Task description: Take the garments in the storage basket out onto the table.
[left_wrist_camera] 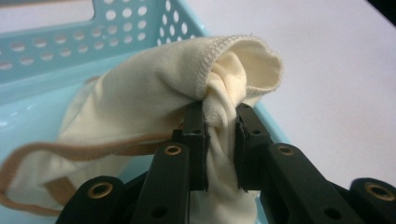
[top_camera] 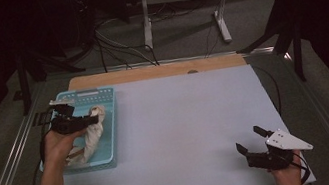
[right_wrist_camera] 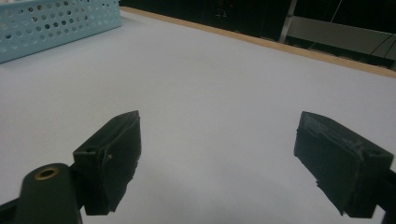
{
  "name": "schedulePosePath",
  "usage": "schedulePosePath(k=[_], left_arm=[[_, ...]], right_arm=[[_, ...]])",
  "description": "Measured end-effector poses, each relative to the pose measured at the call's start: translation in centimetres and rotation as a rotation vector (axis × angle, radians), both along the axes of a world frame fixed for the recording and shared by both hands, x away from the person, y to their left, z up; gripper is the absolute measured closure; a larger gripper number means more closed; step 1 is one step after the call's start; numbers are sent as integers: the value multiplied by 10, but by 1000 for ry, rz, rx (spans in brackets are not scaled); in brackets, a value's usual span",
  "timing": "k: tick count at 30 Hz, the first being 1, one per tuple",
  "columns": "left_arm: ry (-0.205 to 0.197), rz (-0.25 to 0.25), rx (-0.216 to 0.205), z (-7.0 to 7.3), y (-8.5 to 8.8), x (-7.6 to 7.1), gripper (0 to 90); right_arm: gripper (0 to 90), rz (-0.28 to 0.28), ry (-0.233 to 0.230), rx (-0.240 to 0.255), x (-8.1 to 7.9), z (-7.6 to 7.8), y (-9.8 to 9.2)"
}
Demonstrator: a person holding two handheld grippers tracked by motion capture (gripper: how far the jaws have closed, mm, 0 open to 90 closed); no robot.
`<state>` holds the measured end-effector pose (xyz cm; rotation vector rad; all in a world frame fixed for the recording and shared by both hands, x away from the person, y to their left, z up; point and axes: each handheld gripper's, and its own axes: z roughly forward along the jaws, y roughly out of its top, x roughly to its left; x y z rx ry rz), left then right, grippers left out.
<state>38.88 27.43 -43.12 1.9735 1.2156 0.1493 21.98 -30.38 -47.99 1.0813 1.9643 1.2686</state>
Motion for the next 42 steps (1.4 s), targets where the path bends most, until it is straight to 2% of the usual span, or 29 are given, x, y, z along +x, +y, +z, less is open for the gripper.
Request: schedulePosePath(k=[10, 18, 21, 29, 42], left_arm=[[-60, 0, -15, 17, -1, -4, 781], [-105, -7, -40, 32, -4, -9, 781], [-119, -9, -62, 36, -5, -10, 781], [-145, -27, -70, 46, -11, -13, 781], [-176, -56, -112, 61, -23, -13, 781]], right_arm=[[150, 0, 0, 0, 0, 0, 0], [150, -1, -1, 1, 0, 0, 0], [150, 0, -3, 1, 0, 0, 0], [150, 0, -1, 1, -1, 0, 0], [150, 2, -1, -1, -1, 0, 0]])
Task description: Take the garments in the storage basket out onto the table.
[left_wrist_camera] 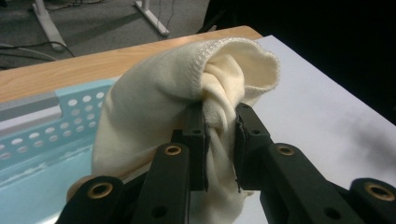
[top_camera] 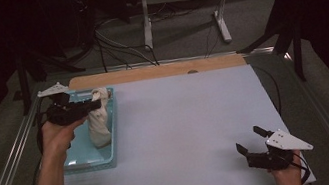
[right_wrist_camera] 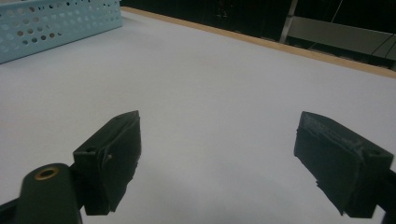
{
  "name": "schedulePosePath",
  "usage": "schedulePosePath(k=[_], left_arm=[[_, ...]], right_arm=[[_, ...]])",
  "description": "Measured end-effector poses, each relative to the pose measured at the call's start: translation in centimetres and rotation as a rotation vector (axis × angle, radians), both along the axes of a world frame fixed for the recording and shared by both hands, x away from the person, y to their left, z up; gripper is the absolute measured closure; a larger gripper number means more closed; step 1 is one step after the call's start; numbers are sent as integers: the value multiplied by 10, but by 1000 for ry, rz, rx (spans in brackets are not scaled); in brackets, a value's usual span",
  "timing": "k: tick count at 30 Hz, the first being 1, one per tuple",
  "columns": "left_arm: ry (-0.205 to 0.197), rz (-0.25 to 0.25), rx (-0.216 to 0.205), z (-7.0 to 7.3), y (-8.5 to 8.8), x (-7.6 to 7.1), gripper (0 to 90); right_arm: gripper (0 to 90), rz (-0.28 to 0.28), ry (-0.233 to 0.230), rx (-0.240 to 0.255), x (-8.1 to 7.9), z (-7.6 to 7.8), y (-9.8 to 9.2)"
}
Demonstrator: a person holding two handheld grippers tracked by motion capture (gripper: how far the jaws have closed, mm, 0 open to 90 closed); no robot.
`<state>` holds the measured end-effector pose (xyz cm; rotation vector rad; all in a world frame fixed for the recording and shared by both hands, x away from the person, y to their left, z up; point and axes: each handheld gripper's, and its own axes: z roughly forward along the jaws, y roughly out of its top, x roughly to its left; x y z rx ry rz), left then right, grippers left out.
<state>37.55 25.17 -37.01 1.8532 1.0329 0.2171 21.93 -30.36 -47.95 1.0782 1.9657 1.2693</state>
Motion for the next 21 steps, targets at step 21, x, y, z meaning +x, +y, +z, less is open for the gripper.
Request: schedulePosePath(k=[21], left_arm=[[-22, -54, -13, 12, -31, 6, 782]], right_arm=[[150, 2, 0, 0, 0, 0, 0]])
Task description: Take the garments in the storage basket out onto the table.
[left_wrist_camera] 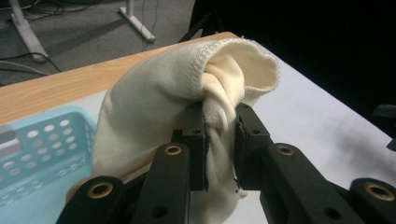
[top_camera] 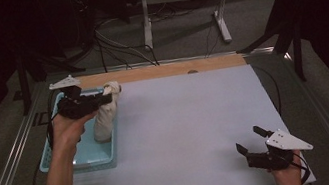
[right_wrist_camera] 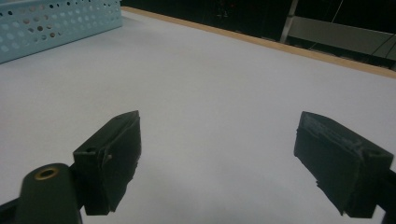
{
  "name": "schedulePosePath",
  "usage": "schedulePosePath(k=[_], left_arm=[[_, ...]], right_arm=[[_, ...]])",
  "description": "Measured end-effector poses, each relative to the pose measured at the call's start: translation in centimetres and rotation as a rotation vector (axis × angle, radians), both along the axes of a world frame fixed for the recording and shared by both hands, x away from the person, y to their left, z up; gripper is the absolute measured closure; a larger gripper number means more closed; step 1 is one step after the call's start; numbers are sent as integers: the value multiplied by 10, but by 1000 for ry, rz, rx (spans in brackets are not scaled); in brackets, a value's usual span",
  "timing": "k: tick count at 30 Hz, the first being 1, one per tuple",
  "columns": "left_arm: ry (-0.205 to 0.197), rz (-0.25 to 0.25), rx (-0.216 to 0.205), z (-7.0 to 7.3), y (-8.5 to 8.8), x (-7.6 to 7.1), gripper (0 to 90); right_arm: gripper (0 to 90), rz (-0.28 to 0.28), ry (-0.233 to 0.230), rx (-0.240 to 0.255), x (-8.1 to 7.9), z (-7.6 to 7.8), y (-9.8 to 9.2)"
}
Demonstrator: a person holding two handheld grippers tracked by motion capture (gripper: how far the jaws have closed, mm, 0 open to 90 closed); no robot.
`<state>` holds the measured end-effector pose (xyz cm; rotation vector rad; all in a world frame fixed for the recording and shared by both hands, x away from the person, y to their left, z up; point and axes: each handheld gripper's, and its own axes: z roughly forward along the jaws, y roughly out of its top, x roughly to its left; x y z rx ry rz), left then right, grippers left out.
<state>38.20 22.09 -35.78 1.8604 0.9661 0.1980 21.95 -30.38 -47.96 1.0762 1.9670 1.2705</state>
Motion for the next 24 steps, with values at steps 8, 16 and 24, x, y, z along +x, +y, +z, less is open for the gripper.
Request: schedulePosePath(k=[8, 16, 24], left_arm=[[-9, -2, 1, 3, -11, 4, 782], [-9, -13, -8, 4, -21, 7, 783], [-24, -29, -21, 7, -34, 9, 783]], right_arm=[[150, 1, 1, 0, 0, 0, 0], [150, 2, 1, -1, 1, 0, 0], [150, 1, 1, -1, 0, 0, 0]])
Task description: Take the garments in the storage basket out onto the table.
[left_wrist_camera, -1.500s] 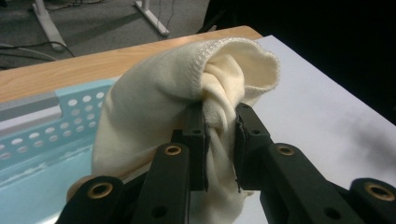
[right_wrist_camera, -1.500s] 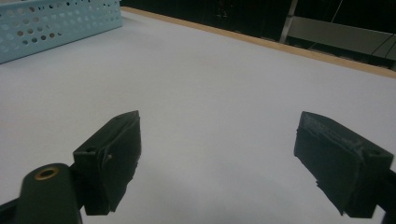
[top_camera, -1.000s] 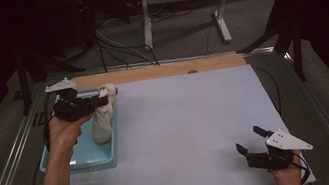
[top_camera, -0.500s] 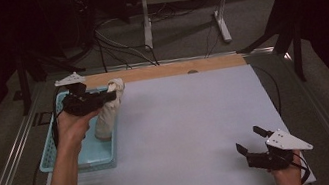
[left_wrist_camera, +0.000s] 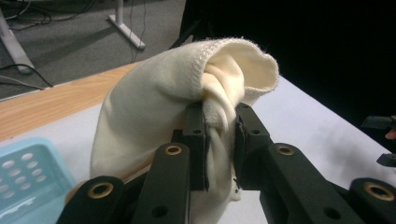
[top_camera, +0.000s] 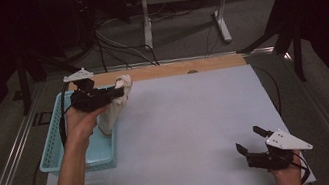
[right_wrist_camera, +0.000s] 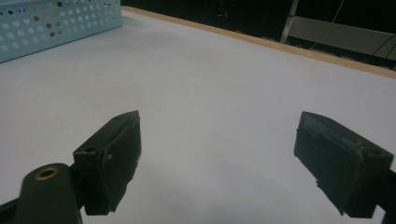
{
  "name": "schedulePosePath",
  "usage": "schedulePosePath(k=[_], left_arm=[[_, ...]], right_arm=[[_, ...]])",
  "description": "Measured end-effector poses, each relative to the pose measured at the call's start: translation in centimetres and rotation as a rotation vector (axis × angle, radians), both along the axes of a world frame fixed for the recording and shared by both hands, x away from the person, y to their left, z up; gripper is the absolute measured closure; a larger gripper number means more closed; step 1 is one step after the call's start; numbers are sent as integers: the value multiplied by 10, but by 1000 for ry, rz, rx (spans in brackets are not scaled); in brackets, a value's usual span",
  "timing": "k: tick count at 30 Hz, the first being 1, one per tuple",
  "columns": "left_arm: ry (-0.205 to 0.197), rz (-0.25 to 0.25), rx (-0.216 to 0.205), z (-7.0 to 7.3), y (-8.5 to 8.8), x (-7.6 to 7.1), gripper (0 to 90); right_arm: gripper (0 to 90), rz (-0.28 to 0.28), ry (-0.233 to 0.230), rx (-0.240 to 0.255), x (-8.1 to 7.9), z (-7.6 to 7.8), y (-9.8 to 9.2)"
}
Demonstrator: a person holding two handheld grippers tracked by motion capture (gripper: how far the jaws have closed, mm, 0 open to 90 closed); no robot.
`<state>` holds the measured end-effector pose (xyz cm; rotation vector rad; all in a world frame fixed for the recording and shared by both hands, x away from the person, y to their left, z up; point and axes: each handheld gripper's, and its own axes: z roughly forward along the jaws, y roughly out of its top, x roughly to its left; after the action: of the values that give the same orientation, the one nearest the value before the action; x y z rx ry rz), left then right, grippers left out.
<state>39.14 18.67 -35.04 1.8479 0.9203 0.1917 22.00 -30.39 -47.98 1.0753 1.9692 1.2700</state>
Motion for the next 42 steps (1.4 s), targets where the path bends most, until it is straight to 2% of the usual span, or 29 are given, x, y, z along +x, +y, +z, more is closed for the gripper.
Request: schedulePosePath(k=[29, 42], left_arm=[[12, -61, -70, -8, -39, 5, 784], [23, -87, -68, -13, -55, 6, 783]], right_arm=[[151, -1, -6, 2, 0, 1, -1], [151, 1, -6, 1, 0, 1, -1]])
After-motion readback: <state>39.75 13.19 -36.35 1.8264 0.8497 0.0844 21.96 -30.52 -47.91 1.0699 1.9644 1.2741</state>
